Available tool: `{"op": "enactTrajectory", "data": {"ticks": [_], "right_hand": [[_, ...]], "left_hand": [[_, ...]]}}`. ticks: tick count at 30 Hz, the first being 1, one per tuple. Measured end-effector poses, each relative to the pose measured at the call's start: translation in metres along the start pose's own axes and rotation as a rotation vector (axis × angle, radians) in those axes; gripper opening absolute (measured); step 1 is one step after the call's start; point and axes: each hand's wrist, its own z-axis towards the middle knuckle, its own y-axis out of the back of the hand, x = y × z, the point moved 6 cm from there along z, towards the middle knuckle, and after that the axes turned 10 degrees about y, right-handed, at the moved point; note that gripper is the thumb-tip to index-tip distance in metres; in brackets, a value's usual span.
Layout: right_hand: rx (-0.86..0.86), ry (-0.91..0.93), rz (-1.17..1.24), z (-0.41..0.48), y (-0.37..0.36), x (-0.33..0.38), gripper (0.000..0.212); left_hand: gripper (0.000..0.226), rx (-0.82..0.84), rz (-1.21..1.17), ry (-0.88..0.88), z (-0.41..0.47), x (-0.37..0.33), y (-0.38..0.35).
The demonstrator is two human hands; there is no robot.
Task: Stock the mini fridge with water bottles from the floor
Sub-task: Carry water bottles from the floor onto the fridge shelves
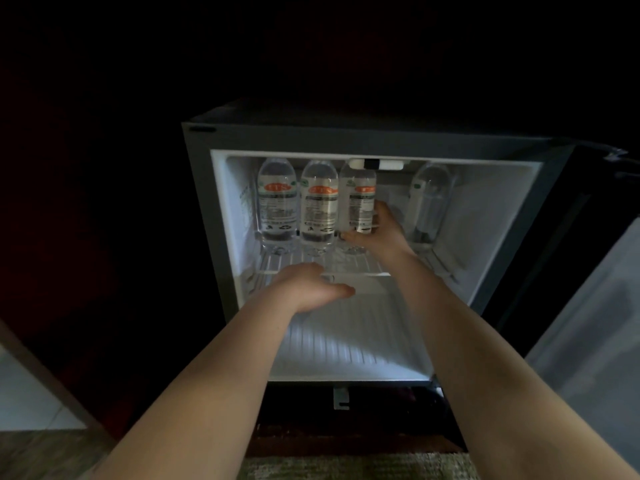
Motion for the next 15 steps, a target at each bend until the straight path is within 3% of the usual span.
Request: {"op": "enactTrajectory", "data": {"ticks": [7, 11, 15], "right_hand": [[0.033, -0.059, 0.022, -0.004, 0.001, -0.005, 0.086], [0.042, -0.121, -0.054, -0.008, 0.011, 0.002, 0.095], [0.028, -0.152, -0.205, -0.027, 0.026, 0.020, 0.074]], "left_hand": [[0.088, -0.022, 0.029, -0.007, -0.005, -0.002, 0.000], [0.072, -0.046, -0.097, -0.039, -0.013, -0.007, 0.004], [0.056, -0.198, -0.184, -0.080, -0.031, -0.016, 0.025]]}}
